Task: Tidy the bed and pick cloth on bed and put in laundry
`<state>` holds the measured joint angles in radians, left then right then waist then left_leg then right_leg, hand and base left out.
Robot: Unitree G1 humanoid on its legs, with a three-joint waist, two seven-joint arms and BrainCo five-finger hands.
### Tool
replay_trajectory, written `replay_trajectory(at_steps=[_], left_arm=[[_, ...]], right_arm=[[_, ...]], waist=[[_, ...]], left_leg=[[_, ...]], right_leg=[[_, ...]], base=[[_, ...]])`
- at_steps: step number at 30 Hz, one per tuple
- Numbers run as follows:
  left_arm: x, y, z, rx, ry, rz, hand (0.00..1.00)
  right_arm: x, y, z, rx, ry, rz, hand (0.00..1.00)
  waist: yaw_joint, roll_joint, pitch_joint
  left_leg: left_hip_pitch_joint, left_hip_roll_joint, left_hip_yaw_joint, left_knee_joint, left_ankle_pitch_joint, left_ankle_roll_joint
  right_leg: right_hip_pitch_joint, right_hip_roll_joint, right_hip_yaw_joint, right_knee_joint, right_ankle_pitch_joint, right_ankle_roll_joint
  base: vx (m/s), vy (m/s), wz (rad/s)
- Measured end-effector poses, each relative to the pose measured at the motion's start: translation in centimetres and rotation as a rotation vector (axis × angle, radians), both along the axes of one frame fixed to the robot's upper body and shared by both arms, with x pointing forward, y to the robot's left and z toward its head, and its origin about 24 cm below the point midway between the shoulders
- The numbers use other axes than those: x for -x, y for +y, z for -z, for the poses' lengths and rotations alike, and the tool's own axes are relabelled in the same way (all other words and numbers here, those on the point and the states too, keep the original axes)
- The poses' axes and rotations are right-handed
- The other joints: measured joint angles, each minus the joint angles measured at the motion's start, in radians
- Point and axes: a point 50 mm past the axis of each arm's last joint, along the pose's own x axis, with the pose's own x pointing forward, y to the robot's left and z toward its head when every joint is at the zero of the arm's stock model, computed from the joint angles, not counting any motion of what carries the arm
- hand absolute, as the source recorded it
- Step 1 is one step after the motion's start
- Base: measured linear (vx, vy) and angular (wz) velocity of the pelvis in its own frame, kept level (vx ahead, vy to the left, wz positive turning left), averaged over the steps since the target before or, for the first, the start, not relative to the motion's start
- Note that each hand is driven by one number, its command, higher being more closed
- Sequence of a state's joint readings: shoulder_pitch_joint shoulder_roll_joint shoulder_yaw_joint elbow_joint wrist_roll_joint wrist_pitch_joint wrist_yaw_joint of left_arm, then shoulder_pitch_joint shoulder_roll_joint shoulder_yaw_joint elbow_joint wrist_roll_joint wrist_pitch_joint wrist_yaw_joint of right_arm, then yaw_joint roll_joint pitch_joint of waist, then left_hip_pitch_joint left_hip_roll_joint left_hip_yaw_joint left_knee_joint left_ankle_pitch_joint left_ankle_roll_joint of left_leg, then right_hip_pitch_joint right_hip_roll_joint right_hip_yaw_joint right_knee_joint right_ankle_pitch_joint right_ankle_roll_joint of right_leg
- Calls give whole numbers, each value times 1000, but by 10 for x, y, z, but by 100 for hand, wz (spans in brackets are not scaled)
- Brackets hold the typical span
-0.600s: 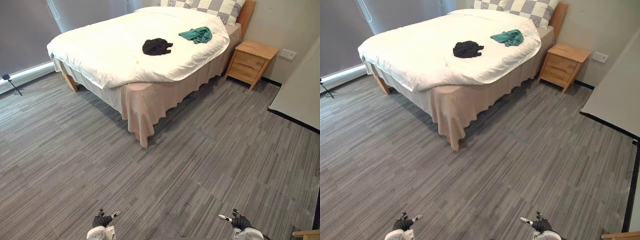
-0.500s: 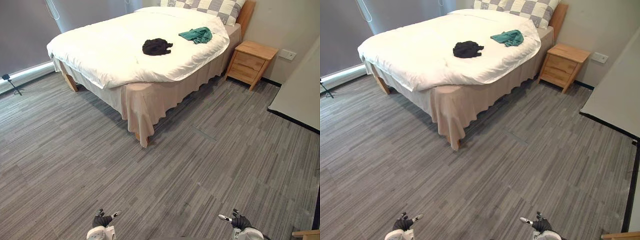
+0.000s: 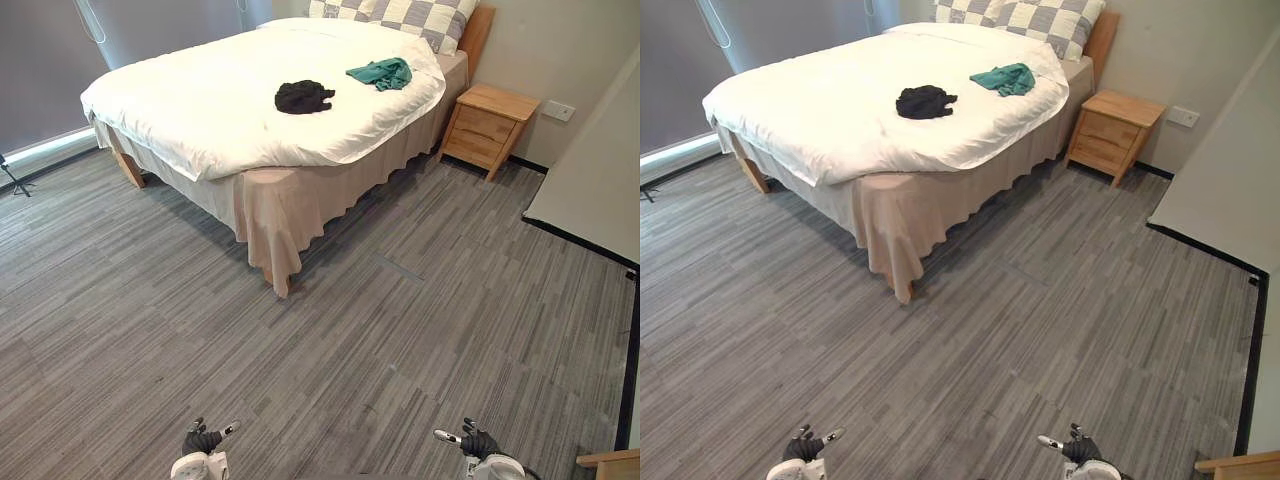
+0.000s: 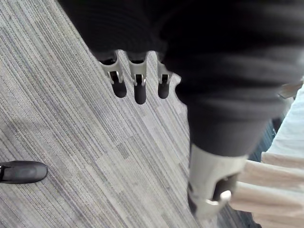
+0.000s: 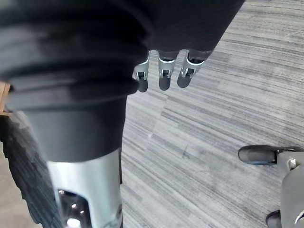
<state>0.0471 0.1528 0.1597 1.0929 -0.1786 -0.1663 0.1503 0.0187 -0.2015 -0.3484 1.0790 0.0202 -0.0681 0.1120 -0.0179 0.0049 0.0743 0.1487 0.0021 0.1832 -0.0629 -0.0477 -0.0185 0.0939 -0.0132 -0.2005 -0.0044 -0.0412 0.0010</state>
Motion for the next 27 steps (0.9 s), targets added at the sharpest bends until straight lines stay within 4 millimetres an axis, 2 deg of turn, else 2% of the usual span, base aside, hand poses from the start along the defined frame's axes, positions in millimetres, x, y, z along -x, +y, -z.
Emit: replay_trajectory(at_steps=[10, 18, 27], left_arm=[[0, 8, -2, -27, 3, 3, 0], [1, 15, -4, -42, 1, -7, 0], [1, 17, -5, -50, 2, 0, 0]], right_arm=[[0, -1, 0, 2, -1, -1, 0], [0, -11, -4, 28, -1, -1, 0], [0, -14, -5, 34, -1, -4, 0]], waist=[[0, 0, 0], [0, 2, -1], [0, 14, -8]], left_leg=[[0, 3, 8, 6, -3, -3], [-2, 4, 14, 9, -3, -3], [-2, 6, 16, 10, -3, -3]], right_leg=[[0, 2, 9, 0, 1, -2], [-3, 4, 14, 1, 4, -6], [-3, 5, 15, 1, 5, -7]], base=[[-11, -9, -2], [-9, -8, -2], [0, 0, 0]])
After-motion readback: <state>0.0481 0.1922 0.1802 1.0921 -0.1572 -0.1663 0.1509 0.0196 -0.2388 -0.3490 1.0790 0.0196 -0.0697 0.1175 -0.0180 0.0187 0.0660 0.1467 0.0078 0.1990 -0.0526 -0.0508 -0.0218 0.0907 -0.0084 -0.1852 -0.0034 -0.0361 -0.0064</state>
